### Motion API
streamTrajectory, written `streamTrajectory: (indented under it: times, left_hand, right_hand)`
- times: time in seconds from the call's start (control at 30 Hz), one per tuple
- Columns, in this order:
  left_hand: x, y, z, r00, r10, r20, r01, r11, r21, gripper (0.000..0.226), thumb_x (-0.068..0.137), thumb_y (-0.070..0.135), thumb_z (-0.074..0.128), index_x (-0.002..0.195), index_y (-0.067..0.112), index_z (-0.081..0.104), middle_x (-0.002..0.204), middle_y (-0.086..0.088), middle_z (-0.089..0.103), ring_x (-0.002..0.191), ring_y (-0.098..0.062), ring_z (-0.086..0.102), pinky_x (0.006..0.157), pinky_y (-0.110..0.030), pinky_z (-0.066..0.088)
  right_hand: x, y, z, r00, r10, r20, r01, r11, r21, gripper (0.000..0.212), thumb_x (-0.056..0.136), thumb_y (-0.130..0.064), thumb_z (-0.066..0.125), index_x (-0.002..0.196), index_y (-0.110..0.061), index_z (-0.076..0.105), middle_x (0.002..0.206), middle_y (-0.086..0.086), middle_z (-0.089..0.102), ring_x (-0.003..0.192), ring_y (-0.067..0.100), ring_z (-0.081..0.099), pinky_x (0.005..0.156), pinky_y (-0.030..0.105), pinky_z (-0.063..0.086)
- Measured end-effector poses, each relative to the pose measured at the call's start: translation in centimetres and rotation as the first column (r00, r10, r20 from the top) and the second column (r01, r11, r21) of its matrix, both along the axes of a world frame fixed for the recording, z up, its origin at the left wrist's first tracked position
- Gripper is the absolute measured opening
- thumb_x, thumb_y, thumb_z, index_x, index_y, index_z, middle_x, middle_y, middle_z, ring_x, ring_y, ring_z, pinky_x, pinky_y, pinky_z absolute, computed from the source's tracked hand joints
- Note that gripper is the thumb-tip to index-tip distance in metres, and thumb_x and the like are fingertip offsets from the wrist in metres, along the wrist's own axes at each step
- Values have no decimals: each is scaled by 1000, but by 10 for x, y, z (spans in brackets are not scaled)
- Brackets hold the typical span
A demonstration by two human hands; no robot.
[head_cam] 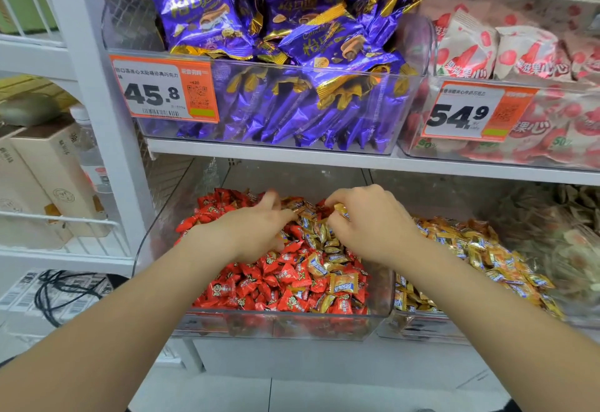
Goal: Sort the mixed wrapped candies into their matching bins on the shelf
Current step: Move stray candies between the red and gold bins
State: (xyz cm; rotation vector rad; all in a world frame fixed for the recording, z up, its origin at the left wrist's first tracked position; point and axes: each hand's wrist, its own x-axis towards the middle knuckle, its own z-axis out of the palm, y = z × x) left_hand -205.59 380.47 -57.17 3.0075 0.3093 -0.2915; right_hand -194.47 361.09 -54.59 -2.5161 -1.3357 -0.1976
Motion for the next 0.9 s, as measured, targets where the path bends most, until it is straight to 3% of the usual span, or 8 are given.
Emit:
streamTrajectory:
  times: [0.13, 0.33, 0.43, 0.53, 0.63, 0.77, 0.83, 0.9]
  left_hand:
    - [2, 6, -1, 1000, -7, -12, 6, 997, -79, 50, 100, 37, 68, 145, 26, 49, 139, -4, 36, 119, -29, 57, 103, -41, 49]
    - [3, 8, -2, 1000, 5, 30, -1, 989, -149, 21, 98, 38, 69, 108, 27, 54, 109, 2, 48, 102, -19, 51, 82, -31, 38]
    - [-2, 10, 3, 998, -24, 51, 32, 984, -174, 19, 102, 35, 64, 116, 24, 60, 94, 11, 49, 96, -15, 49, 78, -29, 36]
    - [-8, 14, 6, 997, -34, 73, 45, 986, -160, 21, 105, 36, 57, 116, 23, 68, 93, 10, 57, 94, -15, 54, 84, -31, 44]
    - [-11, 16, 3, 991, 7, 133, 16, 985, -169, 24, 104, 31, 52, 96, 16, 69, 89, 0, 67, 86, -21, 62, 82, -41, 53]
    - [-14, 17, 6, 960, 117, 252, -53, 967, -248, 15, 90, 21, 63, 79, 12, 66, 68, -4, 65, 60, -19, 49, 61, -39, 47]
    - [-16, 18, 7, 936, 162, 311, -83, 964, -251, 26, 93, 31, 68, 74, 13, 65, 56, 2, 54, 53, -18, 45, 55, -36, 39]
    - [-18, 17, 6, 918, 179, 354, -86, 961, -264, 41, 98, 45, 65, 69, 16, 62, 53, 1, 55, 51, -15, 50, 58, -34, 42]
  right_hand:
    - [0, 5, -1, 994, 44, 100, -29, 989, -148, 26, 93, -35, 54, 105, -20, 72, 73, 3, 59, 74, 33, 60, 64, 36, 52]
    - [0, 17, -12, 968, 161, 195, -71, 913, -401, 39, 100, -30, 48, 136, -15, 48, 76, 0, 37, 81, 35, 59, 65, 37, 41]
    - [-1, 24, -20, 984, 147, 103, -74, 855, -514, 60, 100, -29, 50, 156, -19, 32, 100, 10, 59, 91, 36, 61, 70, 39, 44]
    - [7, 32, -26, 994, 102, -36, -105, 827, -553, 69, 107, -40, 50, 165, -27, 16, 125, 15, 63, 110, 40, 64, 78, 44, 48]
    - [12, 36, -29, 991, 126, -43, -129, 830, -542, 62, 107, -51, 51, 159, -29, 26, 118, 13, 68, 106, 38, 67, 74, 42, 48]
    - [16, 38, -32, 984, 129, -122, -171, 871, -460, 41, 105, -44, 57, 142, -28, 50, 109, 9, 68, 96, 34, 65, 75, 38, 47]
    - [19, 37, -29, 969, 126, -214, -198, 911, -361, 39, 101, -39, 59, 138, -30, 56, 94, 1, 64, 88, 26, 57, 78, 36, 46]
    - [20, 32, -21, 948, 146, -284, -212, 952, -219, 38, 95, -39, 61, 133, -35, 61, 85, -6, 61, 83, 19, 56, 78, 35, 48]
